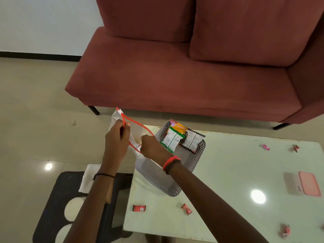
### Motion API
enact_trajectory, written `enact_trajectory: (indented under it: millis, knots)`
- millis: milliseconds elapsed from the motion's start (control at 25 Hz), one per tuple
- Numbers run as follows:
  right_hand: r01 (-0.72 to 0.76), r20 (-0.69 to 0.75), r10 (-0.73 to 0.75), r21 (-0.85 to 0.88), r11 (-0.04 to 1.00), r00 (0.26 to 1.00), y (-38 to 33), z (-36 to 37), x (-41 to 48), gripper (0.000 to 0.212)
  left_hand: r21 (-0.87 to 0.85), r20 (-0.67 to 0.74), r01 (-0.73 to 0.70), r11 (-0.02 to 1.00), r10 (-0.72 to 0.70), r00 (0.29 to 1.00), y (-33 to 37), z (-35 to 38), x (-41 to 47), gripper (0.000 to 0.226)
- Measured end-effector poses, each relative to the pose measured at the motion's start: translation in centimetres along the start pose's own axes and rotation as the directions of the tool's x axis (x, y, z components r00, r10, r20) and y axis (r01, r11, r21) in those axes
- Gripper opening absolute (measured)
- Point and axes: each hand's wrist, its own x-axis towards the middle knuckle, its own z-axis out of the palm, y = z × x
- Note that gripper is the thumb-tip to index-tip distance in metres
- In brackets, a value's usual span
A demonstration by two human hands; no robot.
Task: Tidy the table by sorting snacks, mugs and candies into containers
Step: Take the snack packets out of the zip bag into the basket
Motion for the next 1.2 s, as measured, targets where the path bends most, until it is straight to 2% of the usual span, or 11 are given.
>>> enact_trajectory:
  millis: [200,280,440,640,880,960,1080,1200]
  knots:
    - [0.002,0.011,0.001,-0.208,0.978,1.0,3.5,3.1,2.0,0.03,-0.01,0.064,-0.068,0.998,0.068,0.996,2.1,1.1,-1.8,0.03]
    - [-0.026,-0.025,0.02,-0.267,0.963,0.999,4.9,3.9,2.2,0.032,-0.016,0.091,-0.088,0.996,0.089,0.992,2.2,1.5,-2.6,0.031]
    - [-0.032,-0.15,-0.017,-0.315,0.949,0.989,6.8,4.7,2.1,0.03,-0.03,0.125,-0.087,0.996,0.09,0.988,1.8,2.4,-3.9,0.027]
    - [0.015,-0.207,-0.092,-0.345,0.939,0.974,6.7,4.9,1.7,0.025,-0.013,0.117,-0.014,1.0,0.015,0.993,0.9,2.9,-3.8,0.025]
    - [0.052,-0.245,-0.104,-0.208,0.977,0.964,3.6,0.9,-0.3,0.013,0.006,0.112,0.071,0.997,-0.071,0.991,1.2,2.2,-1.7,0.022]
    - [0.067,-0.237,-0.099,-0.139,0.988,0.967,2.3,-1.2,-1.5,0.015,-0.005,0.114,0.09,0.996,-0.089,0.989,1.2,1.7,-0.8,0.023]
    - [0.127,-0.299,-0.105,0.055,0.99,0.948,0.8,-4.5,-3.9,0.014,0.009,0.119,0.11,0.994,-0.11,0.987,1.2,1.1,0.5,0.027]
    - [0.229,-0.4,-0.119,0.24,0.943,0.909,0.0,-8.3,-6.5,0.009,0.057,0.115,0.091,0.994,-0.097,0.989,1.3,0.8,1.3,0.032]
